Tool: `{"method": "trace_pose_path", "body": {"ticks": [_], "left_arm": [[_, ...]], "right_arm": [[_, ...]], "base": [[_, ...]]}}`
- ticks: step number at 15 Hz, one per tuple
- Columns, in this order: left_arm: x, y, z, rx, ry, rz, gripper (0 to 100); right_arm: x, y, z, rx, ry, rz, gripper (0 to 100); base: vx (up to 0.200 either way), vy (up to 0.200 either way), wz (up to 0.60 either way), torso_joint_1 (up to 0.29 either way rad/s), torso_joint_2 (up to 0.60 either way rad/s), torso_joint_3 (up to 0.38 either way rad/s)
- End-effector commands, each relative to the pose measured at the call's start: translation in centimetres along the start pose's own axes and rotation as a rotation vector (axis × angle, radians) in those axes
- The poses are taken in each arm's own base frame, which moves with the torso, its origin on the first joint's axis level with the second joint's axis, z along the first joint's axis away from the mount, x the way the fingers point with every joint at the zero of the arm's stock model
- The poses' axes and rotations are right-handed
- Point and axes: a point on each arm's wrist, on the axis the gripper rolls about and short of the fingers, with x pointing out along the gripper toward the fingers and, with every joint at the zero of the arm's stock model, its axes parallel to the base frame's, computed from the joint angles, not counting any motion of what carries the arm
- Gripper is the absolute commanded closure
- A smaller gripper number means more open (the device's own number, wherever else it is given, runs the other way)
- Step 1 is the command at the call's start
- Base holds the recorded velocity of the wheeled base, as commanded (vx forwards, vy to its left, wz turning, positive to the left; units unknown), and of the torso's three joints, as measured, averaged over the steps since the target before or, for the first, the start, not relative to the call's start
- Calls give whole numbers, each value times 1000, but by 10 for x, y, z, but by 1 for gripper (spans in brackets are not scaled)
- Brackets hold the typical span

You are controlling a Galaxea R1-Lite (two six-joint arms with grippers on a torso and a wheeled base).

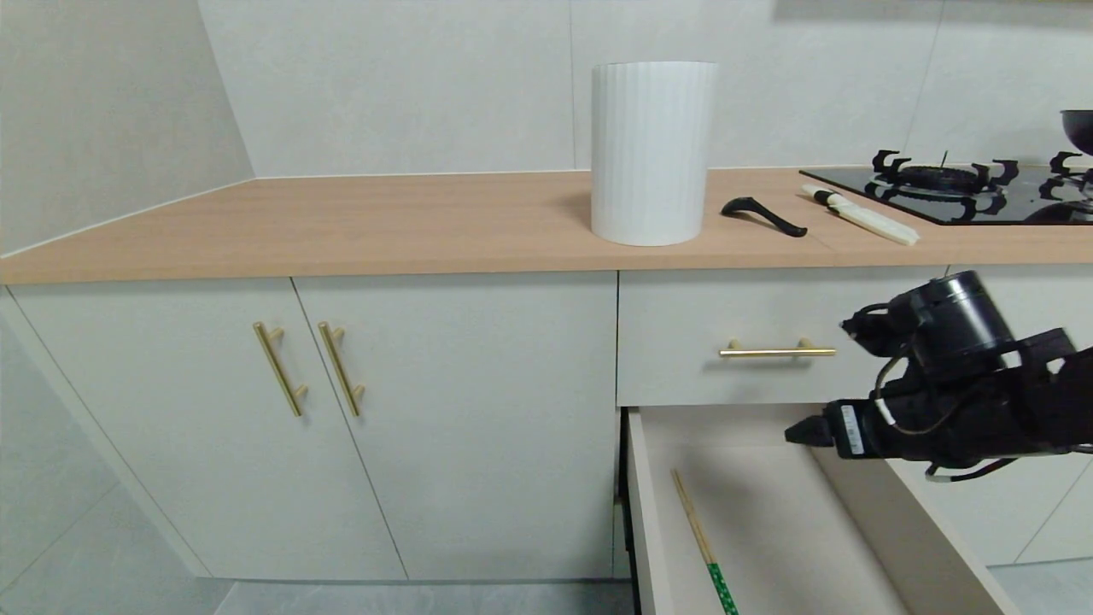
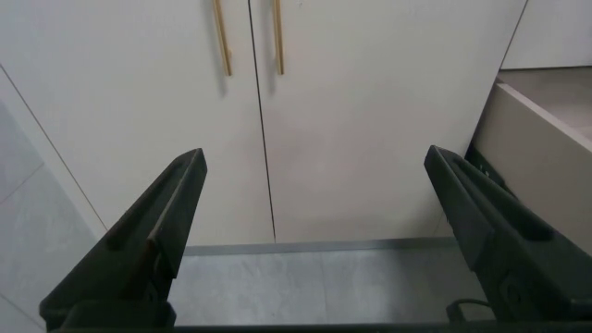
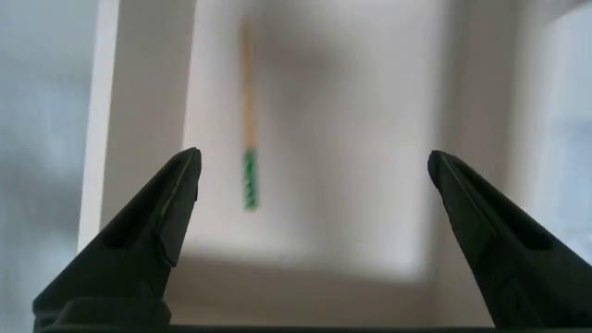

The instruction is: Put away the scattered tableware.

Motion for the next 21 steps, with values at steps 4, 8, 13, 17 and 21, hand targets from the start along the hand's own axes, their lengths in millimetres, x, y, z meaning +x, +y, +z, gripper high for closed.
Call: {"method": "trace_pose_path", "body": {"ticks": [4, 8, 13, 17, 21], "left_arm": [[0, 0, 0, 0, 0, 0, 0], [0, 0, 0, 0, 0, 0, 0], [0, 0, 0, 0, 1, 0, 0], [0, 0, 0, 0, 0, 0, 0], [0, 0, 0, 0, 0, 0, 0]], "right_arm": [[-39, -15, 8, -4, -124, -12, 0], [-35, -15, 6, -11, -111, -19, 0], [-32, -13, 5, -15, -100, -18, 0], [-27, -13, 4, -18, -84, -20, 0], [-25, -13, 4, -19, -81, -20, 0]], "base": [[0, 0, 0, 0, 0, 0], [0, 0, 0, 5, -51, -42], [0, 0, 0, 106, -340, -292], [0, 0, 0, 150, -487, -299], [0, 0, 0, 183, -464, -297]]}}
